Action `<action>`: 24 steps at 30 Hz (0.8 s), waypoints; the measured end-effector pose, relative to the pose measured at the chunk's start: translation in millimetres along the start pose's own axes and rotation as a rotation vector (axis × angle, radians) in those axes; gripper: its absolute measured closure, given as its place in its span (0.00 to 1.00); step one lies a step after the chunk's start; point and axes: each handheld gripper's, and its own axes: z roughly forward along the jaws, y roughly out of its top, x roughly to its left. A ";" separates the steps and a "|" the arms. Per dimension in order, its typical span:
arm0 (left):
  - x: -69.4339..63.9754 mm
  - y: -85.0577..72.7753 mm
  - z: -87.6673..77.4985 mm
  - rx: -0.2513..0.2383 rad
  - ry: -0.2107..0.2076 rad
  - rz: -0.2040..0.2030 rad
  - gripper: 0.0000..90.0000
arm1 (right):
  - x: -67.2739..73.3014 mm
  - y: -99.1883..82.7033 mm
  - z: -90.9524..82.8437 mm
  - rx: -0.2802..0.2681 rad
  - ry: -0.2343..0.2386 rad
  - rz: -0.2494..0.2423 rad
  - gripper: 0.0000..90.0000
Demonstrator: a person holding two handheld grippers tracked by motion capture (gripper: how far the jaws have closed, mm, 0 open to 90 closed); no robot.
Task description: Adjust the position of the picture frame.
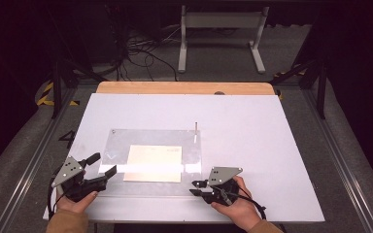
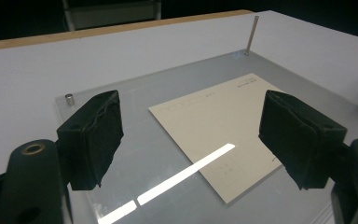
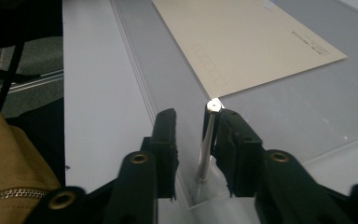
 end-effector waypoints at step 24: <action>7.5 -2.3 1.3 0.039 0.030 -0.023 0.25 | -54.7 28.1 -38.6 0.043 -0.258 0.051 0.94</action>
